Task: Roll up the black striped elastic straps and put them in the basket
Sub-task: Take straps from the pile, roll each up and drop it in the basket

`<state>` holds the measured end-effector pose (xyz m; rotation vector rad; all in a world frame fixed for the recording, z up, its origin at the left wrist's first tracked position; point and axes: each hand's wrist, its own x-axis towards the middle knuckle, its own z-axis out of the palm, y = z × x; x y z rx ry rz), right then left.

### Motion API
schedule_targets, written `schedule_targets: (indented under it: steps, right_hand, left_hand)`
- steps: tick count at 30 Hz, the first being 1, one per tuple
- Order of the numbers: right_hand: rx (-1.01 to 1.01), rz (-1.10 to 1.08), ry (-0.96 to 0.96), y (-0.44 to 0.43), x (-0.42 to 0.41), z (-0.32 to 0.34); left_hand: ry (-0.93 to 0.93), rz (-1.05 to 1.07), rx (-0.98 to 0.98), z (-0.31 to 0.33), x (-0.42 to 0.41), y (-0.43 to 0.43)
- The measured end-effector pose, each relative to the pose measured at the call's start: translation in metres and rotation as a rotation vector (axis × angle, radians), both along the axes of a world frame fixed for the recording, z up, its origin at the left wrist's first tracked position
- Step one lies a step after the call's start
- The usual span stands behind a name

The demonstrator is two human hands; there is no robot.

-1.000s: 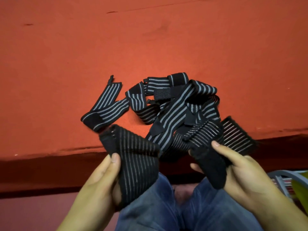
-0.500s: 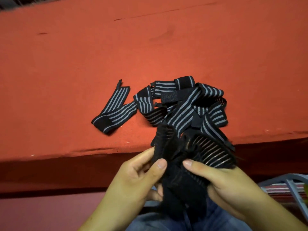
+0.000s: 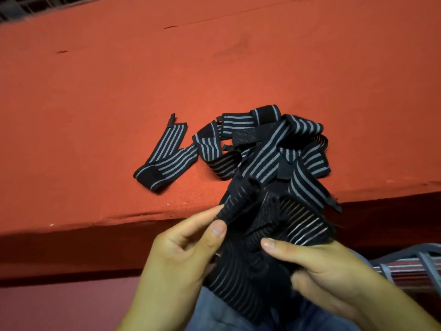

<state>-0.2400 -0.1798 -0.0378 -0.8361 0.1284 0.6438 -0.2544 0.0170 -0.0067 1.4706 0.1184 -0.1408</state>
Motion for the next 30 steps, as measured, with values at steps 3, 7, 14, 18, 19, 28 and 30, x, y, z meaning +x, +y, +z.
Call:
schedule_targets:
  steps: [3, 7, 14, 18, 19, 28, 30]
  right_hand:
    - [0.042, -0.013, 0.018, 0.002, -0.006, -0.004]
    - [0.042, -0.153, 0.092, 0.005, -0.012, -0.008]
    - [-0.205, -0.121, 0.039, 0.006, -0.028, -0.003]
    - [-0.323, -0.066, -0.052, 0.001, -0.046, -0.005]
    - [-0.320, -0.055, -0.051, -0.002, -0.048, -0.006]
    - [-0.415, -0.092, -0.072, -0.003, -0.103, -0.017]
    - [-0.404, -0.221, -0.078, -0.006, -0.109, -0.022]
  left_hand:
    - [-0.020, 0.005, 0.028, 0.001, -0.006, -0.003]
    - [0.022, -0.043, 0.050, 0.000, -0.018, -0.009]
    - [0.035, -0.068, 0.058, 0.001, -0.044, -0.013]
    - [-0.006, 0.094, 0.051, 0.005, -0.057, -0.002]
    - [0.001, 0.143, 0.041, 0.006, -0.055, 0.004]
    - [0.023, 0.018, 0.055, -0.003, -0.112, 0.014]
    - [-0.030, 0.002, 0.063, 0.001, -0.121, 0.015]
